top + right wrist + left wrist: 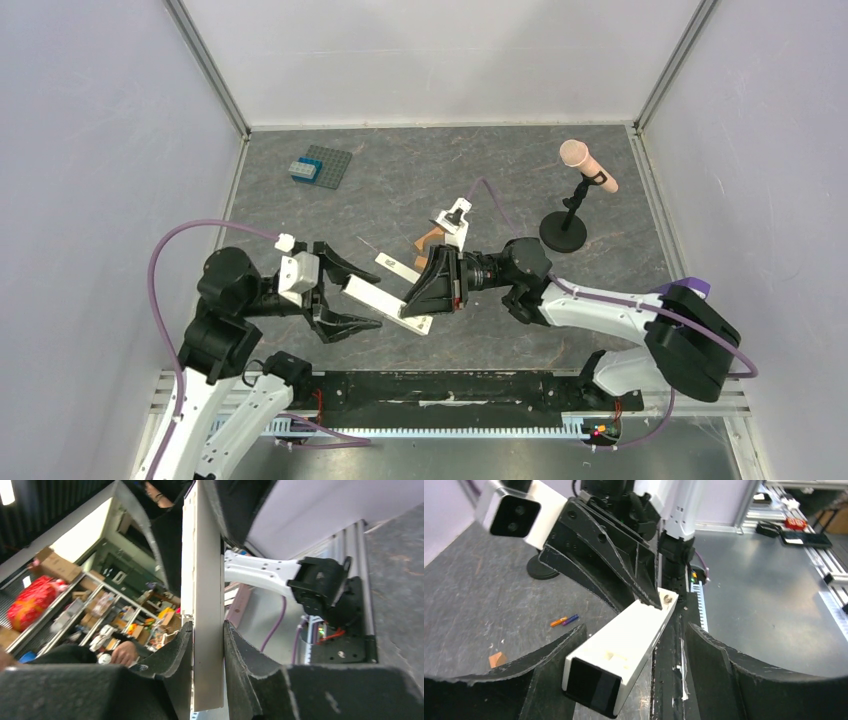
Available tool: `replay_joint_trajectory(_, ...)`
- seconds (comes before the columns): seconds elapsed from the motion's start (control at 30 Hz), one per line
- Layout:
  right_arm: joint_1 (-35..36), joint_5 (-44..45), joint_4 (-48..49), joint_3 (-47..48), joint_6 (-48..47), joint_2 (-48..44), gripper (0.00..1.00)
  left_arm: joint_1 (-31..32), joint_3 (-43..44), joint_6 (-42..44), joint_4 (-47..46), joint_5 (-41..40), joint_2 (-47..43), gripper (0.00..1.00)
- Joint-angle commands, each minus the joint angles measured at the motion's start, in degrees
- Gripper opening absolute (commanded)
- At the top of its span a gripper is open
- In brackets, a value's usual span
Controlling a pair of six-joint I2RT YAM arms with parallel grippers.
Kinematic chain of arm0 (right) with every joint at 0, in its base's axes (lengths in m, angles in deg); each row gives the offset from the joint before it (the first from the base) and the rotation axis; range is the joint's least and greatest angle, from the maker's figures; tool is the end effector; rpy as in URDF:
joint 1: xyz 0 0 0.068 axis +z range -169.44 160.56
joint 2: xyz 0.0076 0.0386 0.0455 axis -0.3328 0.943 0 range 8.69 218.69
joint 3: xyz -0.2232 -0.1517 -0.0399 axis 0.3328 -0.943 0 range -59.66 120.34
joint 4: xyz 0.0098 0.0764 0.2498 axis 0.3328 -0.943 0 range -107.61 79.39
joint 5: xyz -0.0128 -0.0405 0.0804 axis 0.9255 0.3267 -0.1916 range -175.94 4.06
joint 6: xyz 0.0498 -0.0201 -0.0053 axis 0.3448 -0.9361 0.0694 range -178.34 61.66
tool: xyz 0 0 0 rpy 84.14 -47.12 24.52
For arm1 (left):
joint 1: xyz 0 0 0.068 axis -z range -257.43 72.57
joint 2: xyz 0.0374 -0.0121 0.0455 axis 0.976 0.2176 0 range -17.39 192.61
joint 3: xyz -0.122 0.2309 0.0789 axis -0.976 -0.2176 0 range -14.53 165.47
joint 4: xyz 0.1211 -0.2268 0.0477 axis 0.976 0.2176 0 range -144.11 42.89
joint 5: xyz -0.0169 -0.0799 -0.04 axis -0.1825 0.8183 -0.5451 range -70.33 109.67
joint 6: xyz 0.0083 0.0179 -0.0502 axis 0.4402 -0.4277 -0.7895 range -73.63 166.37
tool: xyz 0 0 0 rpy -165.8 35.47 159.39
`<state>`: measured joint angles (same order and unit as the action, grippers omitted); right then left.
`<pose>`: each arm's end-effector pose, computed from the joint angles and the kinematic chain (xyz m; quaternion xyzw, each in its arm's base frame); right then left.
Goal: Load the batteries into the remote control
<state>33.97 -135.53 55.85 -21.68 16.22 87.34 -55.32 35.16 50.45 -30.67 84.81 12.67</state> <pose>0.1454 0.2413 0.3003 -0.2606 0.5395 0.7889 0.1369 0.0721 -0.0642 0.3786 0.4976 0.5161 -0.4785 0.5071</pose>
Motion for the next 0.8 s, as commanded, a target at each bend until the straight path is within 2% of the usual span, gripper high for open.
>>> replay_joint_trajectory(0.0,0.1,6.6,-18.6,3.8,-16.6,-5.0,0.10,-0.1,-0.1,-9.3,-1.0,-10.5,-3.6,0.78)
replay_joint_trajectory(0.1,0.1,11.2,-26.4,4.4,-22.7,-8.3,0.10,-0.2,1.1,-12.8,0.3,-16.6,-4.7,0.78)
replay_joint_trajectory(0.17,0.1,13.9,-27.7,3.9,-24.2,-10.0,0.10,-0.1,1.5,-18.4,-1.4,-21.5,-3.9,0.78)
replay_joint_trajectory(0.37,0.2,19.3,-27.1,2.5,-26.3,-12.9,0.10,-0.2,-0.5,-44.4,-8.8,-37.9,2.9,0.76)
replay_joint_trajectory(0.63,0.3,23.4,-34.6,2.8,-31.4,-15.5,0.06,-0.2,-1.2,-58.6,-12.6,-53.2,2.2,0.76)
replay_joint_trajectory(0.77,0.3,27.8,-37.3,2.3,-32.9,-17.6,0.06,-0.2,-1.3,-62.4,-11.3,-57.3,0.8,0.77)
